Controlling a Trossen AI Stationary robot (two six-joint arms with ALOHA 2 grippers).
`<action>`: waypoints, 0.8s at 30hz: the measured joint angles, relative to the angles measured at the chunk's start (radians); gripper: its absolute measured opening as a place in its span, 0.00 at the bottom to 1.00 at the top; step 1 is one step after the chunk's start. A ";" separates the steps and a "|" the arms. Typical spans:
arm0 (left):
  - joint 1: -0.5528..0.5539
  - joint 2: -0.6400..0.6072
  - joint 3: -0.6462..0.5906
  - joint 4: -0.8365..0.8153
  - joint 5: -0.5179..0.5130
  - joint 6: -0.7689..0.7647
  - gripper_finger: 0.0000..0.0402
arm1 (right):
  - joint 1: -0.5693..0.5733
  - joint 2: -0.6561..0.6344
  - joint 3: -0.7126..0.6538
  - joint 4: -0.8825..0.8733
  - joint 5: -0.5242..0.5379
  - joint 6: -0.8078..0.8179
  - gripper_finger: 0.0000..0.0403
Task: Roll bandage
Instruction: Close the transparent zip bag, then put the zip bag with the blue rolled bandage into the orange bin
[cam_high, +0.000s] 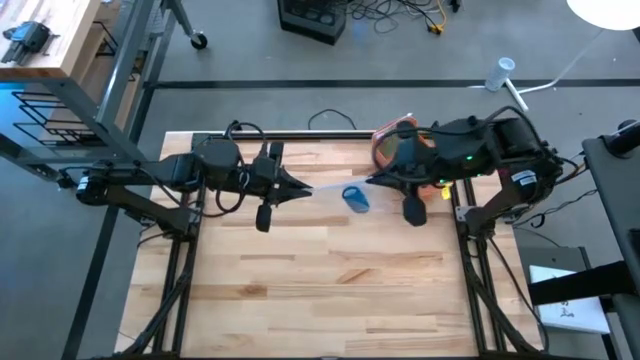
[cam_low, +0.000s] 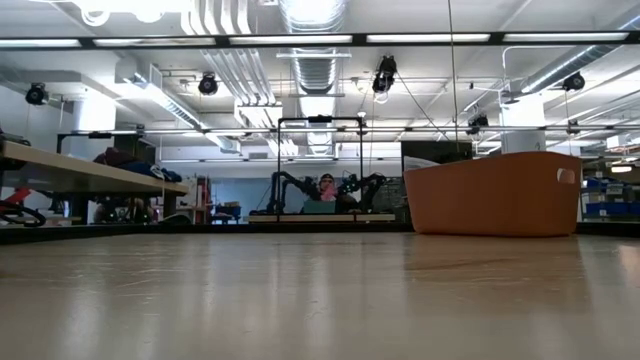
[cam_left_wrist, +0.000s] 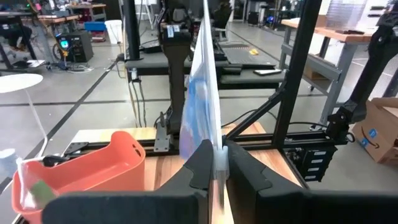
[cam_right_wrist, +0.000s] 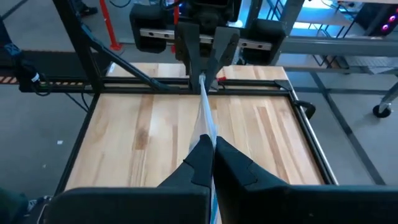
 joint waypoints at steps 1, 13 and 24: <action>0.000 0.000 0.000 -0.004 -0.007 0.000 0.04 | 0.000 -0.010 0.000 -0.009 -0.001 0.000 0.00; 0.000 0.010 -0.003 -0.054 -0.058 -0.063 0.04 | 0.000 -0.087 0.003 -0.095 -0.023 0.093 0.00; 0.062 0.206 -0.002 0.127 -0.154 -0.239 0.04 | 0.015 -0.125 0.002 -0.099 -0.015 0.099 0.00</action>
